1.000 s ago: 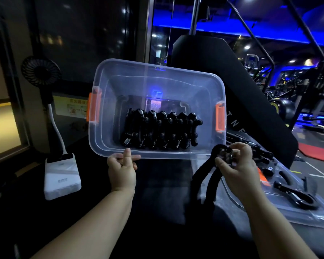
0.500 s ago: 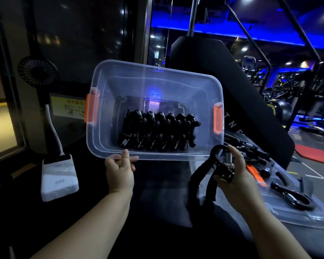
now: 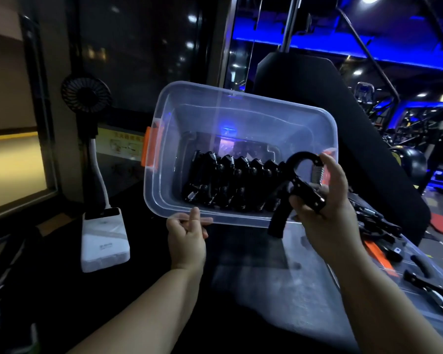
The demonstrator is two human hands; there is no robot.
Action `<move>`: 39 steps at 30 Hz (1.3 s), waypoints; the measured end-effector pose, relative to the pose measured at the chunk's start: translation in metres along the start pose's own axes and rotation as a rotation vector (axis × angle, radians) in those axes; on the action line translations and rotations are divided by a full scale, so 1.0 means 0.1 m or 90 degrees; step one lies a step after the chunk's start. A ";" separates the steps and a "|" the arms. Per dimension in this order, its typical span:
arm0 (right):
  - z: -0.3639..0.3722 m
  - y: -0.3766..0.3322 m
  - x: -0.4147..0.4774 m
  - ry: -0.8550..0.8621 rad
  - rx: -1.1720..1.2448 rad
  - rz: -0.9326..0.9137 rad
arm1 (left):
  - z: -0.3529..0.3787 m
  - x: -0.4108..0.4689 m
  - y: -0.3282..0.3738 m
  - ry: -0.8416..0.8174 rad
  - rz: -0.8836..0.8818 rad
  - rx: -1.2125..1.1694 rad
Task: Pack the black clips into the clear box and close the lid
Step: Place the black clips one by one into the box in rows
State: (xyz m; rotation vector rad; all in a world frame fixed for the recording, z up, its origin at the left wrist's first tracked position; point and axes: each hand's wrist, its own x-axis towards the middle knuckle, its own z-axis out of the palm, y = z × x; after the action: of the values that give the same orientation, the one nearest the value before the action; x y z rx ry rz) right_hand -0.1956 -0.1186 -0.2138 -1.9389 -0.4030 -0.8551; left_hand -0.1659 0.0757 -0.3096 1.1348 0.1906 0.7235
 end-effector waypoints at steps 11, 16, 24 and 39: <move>1.22 -0.23 0.60 -0.218 -0.163 0.030 | -0.02 0.05 -0.08 0.014 0.000 -0.063; 1.70 -0.24 0.76 -0.306 -0.228 -0.006 | -0.02 0.02 -0.10 -0.008 0.032 -0.072; 2.20 -0.15 1.01 -0.395 -0.324 0.006 | -0.02 0.03 -0.10 -0.007 0.011 -0.092; 2.34 0.14 1.24 -0.271 -0.645 -0.178 | -0.04 -0.01 -0.12 -0.025 0.027 -0.071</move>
State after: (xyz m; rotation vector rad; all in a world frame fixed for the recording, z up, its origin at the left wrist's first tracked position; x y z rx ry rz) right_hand -0.0074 0.0684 -0.2073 -3.0855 -0.5604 -0.9053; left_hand -0.1633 0.0756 -0.3219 1.0483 0.0920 0.7399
